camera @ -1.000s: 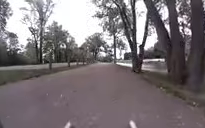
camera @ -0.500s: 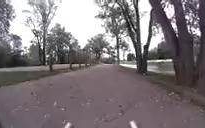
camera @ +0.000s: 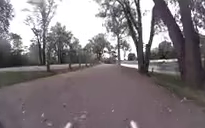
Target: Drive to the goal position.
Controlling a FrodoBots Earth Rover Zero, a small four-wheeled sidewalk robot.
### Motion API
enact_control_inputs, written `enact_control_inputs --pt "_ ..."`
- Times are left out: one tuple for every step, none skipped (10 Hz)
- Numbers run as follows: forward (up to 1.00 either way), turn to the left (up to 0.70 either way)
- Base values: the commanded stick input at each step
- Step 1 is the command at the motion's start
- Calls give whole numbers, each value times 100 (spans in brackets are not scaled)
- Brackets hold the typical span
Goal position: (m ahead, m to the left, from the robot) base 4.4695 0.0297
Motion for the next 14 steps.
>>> enact_control_inputs --pt "70 0" --pt "70 0" --pt "70 0" --pt "70 0" --pt "70 0" --pt "70 0" --pt "70 0" --pt "70 0" --pt "70 0" --pt "70 0" --pt "70 0" --pt "70 0" --pt "70 0" --pt "70 0"
